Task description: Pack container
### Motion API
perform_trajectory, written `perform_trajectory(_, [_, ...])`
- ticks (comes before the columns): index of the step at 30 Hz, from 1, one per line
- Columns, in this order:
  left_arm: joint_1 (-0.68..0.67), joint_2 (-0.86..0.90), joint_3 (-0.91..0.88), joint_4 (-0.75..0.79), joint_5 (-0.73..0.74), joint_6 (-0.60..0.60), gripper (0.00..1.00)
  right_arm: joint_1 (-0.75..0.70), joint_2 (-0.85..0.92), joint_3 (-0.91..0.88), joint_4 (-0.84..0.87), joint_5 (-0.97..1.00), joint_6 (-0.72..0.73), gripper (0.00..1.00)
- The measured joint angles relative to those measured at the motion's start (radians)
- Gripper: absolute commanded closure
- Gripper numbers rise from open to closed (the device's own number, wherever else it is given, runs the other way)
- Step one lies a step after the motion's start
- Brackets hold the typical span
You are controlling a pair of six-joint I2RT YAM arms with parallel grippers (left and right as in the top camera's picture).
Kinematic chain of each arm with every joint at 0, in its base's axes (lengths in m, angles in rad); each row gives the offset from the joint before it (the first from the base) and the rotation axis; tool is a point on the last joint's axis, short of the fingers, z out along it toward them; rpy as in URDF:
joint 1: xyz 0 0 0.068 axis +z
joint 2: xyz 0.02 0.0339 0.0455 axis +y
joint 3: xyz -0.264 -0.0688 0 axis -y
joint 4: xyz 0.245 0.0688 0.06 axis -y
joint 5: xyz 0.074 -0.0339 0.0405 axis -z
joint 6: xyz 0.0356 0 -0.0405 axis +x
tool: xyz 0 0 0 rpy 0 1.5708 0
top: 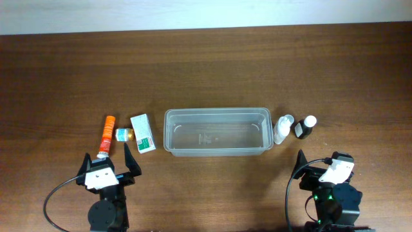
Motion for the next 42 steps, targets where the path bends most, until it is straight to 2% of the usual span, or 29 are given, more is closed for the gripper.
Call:
perform_trajectory(11, [0.000, 0.000, 0.000, 0.000, 0.000, 0.000, 0.00, 0.000, 0.003, 0.033, 0.033, -0.053, 0.028, 0.02])
perform_trajectory(16, [0.000, 0.000, 0.000, 0.000, 0.000, 0.000, 0.00, 0.000, 0.115, 0.253, -0.057, -0.072, 0.038, 0.02])
perform_trajectory(20, [0.000, 0.000, 0.000, 0.000, 0.000, 0.000, 0.00, 0.000, 0.359, 0.550, -0.266, -0.082, 0.026, 0.02])
perform_trajectory(25, [0.000, 0.000, 0.000, 0.000, 0.003, 0.000, 0.00, 0.000, 0.742, 0.947, -0.566, -0.099, 0.005, 0.01])
perform_trajectory(28, [0.000, 0.000, 0.000, 0.000, 0.003, 0.000, 0.00, 0.000, 0.930, 1.109, -0.655, -0.159, -0.006, 0.18])
perform_trajectory(32, [0.000, 0.000, 0.000, 0.000, 0.003, 0.000, 0.00, 0.009, 1.111, 1.200, -0.674, -0.240, -0.004, 0.18])
perform_trajectory(38, [0.000, 0.000, 0.000, 0.000, 0.003, 0.000, 0.00, 0.096, 1.342, 1.216, -0.671, -0.245, 0.040, 0.20])
perform_trajectory(42, [0.000, 0.000, 0.000, 0.000, 0.003, 0.000, 0.00, 0.143, 1.472, 1.216, -0.643, -0.198, 0.075, 0.28])
